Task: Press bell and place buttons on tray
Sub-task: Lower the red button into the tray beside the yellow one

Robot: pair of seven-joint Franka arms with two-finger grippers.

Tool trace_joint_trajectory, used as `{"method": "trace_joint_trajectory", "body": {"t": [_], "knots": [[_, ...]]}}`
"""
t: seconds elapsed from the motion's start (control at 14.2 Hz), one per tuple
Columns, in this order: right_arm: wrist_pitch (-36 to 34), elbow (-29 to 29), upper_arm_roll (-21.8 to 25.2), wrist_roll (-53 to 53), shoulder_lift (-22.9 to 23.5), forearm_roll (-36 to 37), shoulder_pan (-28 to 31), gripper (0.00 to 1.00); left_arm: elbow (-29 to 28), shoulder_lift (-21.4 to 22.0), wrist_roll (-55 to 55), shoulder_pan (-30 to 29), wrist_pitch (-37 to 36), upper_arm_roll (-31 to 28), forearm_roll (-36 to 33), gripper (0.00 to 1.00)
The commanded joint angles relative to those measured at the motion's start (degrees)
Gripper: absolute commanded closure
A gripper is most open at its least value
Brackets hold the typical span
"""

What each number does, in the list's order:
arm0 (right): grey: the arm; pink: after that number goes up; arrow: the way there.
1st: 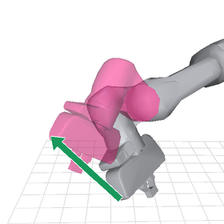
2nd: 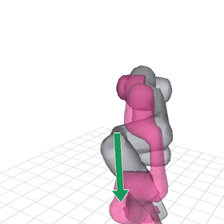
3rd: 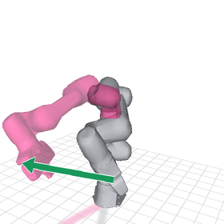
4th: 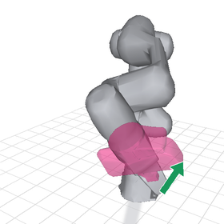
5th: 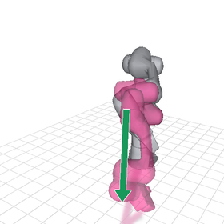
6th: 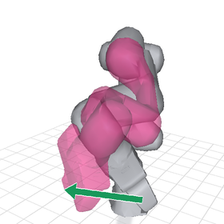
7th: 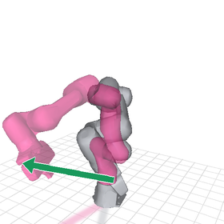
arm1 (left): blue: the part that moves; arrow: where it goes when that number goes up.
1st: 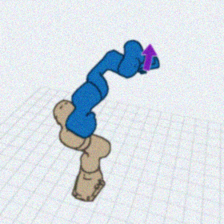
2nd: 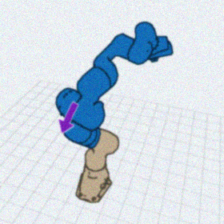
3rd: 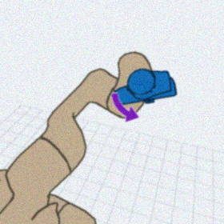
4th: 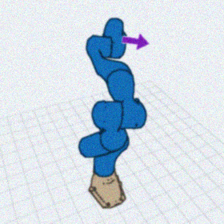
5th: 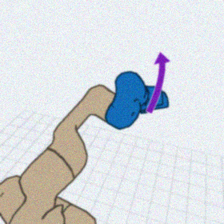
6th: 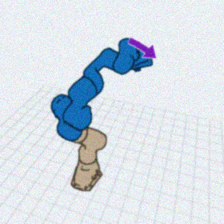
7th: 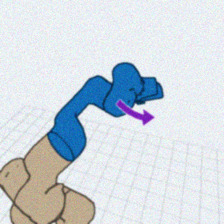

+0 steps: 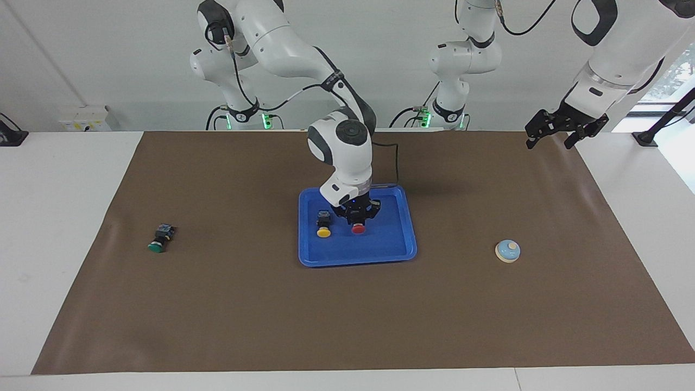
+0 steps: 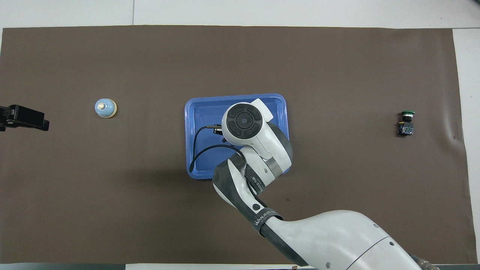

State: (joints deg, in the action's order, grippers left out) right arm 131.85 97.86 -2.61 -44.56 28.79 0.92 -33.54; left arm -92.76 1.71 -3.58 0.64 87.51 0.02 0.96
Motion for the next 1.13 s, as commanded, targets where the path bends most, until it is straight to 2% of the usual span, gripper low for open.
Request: {"method": "trace_joint_trajectory", "body": {"t": [0.0, 0.14, 0.21, 0.28, 0.35, 0.49, 0.64, 0.92, 1.06], "knots": [[4.02, 3.99, 0.06, -0.53, -1.54, 0.22, 0.23, 1.0, -0.67, 0.84, -0.56, -0.02, -0.41, -0.11, -0.61, 0.0], [4.3, 5.4, 0.06, -0.88, -2.07, 0.22, -0.12, 1.0, -0.67, 0.84, -0.56, -0.02, -0.41, -0.1, -0.61, 0.0], [4.21, 5.41, 0.06, -1.23, -2.16, 0.22, -0.3, 0.84, -0.67, 0.84, -0.56, -0.02, -0.41, -0.11, -0.61, 0.0], [4.21, 5.41, 0.06, -1.67, -2.16, 0.22, -0.3, 0.25, -0.67, 0.93, -0.56, -0.02, -0.5, 0.07, -0.61, 0.0], [3.69, 5.06, 0.06, -1.93, -2.16, 0.22, -0.3, 0.0, -0.67, 0.84, -0.56, -0.02, -0.41, -0.1, -0.61, 0.0], [1.24, 2.96, 0.15, -4.99, -2.16, 0.05, -0.3, 0.0, -0.67, 0.93, -0.56, -0.03, -0.41, -0.11, -0.61, 0.0], [-4.72, -1.34, 0.15, -7.03, -2.16, -0.04, 0.49, 0.0, -0.67, 0.84, -0.56, -0.03, -0.41, -0.11, -0.61, 0.0], [-12.12, -1.27, 0.59, -6.16, -9.87, 0.05, 7.15, 0.0, -0.67, 0.93, -0.56, -0.11, -0.41, -0.11, -0.61, 0.0], [-15.46, -0.75, 0.59, -0.13, -12.96, 0.05, 12.24, 0.0, -0.67, 0.84, -0.56, -0.02, -0.41, 0.07, -0.61, 0.0]]}}
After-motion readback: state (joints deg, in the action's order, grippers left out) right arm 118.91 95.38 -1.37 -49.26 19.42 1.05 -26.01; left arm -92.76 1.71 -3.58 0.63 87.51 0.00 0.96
